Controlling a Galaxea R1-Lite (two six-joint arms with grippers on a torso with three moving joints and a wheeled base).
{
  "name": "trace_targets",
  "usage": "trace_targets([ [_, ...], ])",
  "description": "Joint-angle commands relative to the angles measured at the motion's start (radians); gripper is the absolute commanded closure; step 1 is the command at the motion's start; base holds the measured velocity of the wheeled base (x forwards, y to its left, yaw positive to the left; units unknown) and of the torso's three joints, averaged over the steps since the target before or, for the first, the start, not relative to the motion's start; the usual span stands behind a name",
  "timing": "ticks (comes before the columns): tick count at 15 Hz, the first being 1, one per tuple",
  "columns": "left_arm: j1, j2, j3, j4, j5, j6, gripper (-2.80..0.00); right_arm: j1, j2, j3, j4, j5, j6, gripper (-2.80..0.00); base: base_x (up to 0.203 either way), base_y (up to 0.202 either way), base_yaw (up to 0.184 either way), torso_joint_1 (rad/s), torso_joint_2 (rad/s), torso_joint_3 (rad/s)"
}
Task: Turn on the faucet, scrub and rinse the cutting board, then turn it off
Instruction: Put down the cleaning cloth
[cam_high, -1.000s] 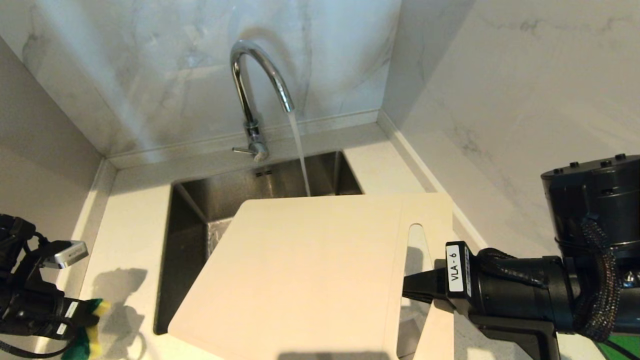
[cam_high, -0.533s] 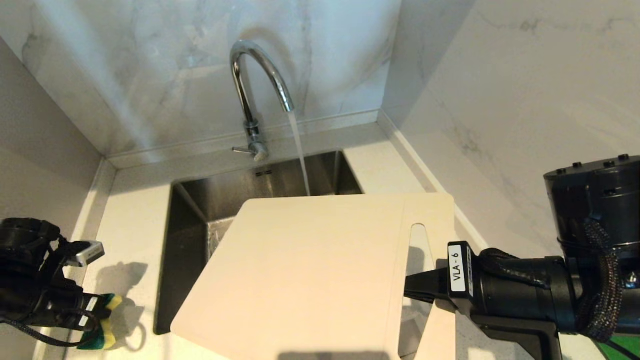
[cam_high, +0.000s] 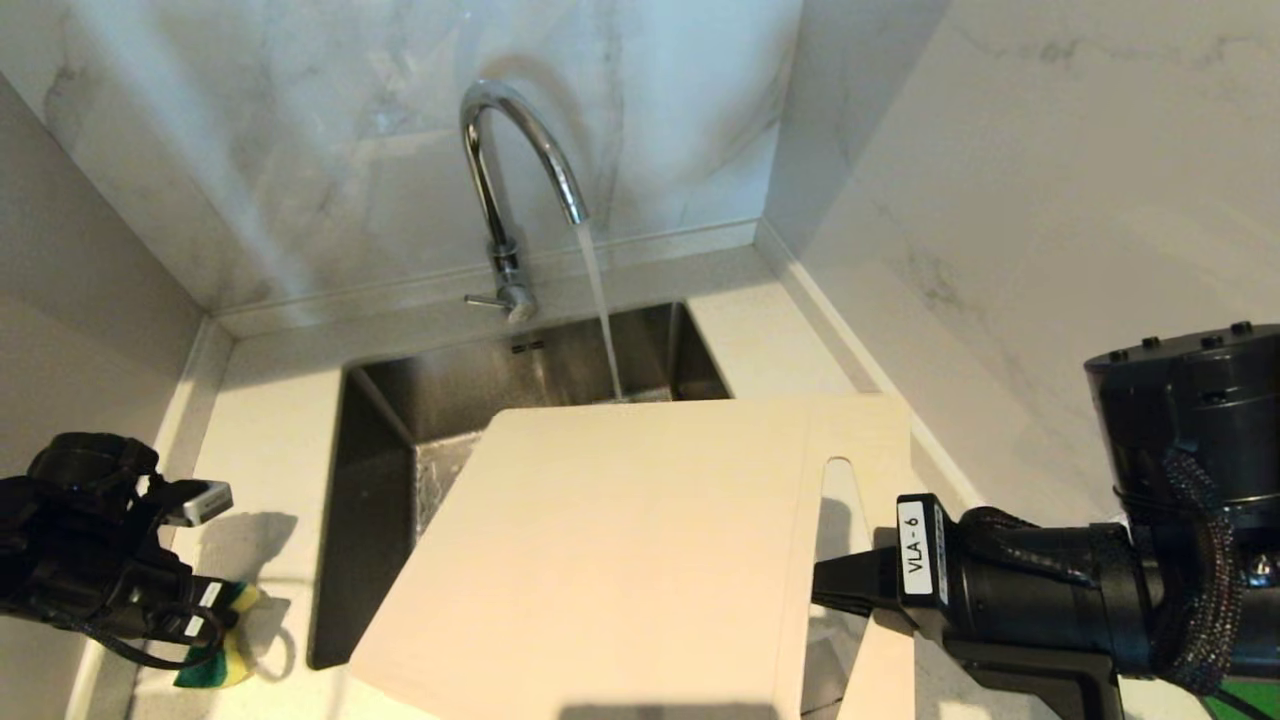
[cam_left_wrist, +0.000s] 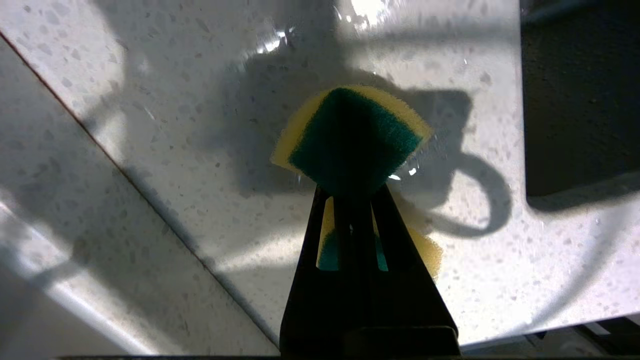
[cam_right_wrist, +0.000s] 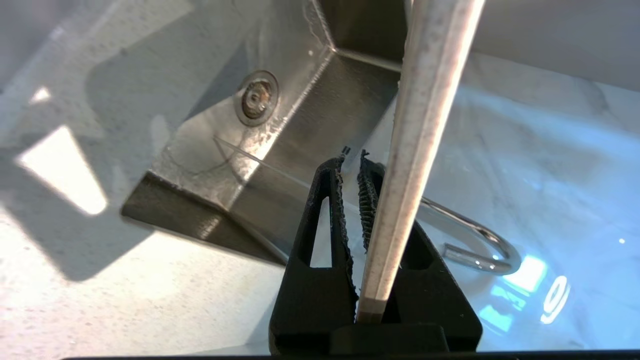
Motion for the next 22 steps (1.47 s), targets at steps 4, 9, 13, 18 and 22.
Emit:
trace_targets([
  [4,0.000,0.030,-0.009,0.001,-0.004,-0.002,0.00,0.000,0.000,-0.003,-0.001,0.001,-0.013,0.00,0.000,0.000,0.000,0.000,0.00,0.000],
  [9,0.000,0.027,-0.009,0.001,-0.006,-0.002,0.00,0.000,0.000,-0.003,-0.001,0.001,-0.012,0.00,0.000,0.000,0.000,0.000,0.00,0.000],
  [13,0.000,0.027,-0.009,0.001,-0.006,-0.004,0.00,0.000,-0.002,-0.003,-0.001,0.001,-0.012,0.00,0.000,0.000,0.000,0.000,0.00,0.000],
  [18,0.000,0.024,-0.005,0.001,-0.006,-0.005,0.00,0.000,-0.009,-0.003,-0.001,0.001,-0.012,0.00,0.000,0.000,0.000,0.000,0.00,0.000],
  [22,0.000,0.002,0.000,0.002,-0.011,-0.014,-2.80,0.000,-0.014,0.003,-0.001,0.001,-0.012,0.00,0.000,0.000,0.000,0.000,0.00,0.000],
])
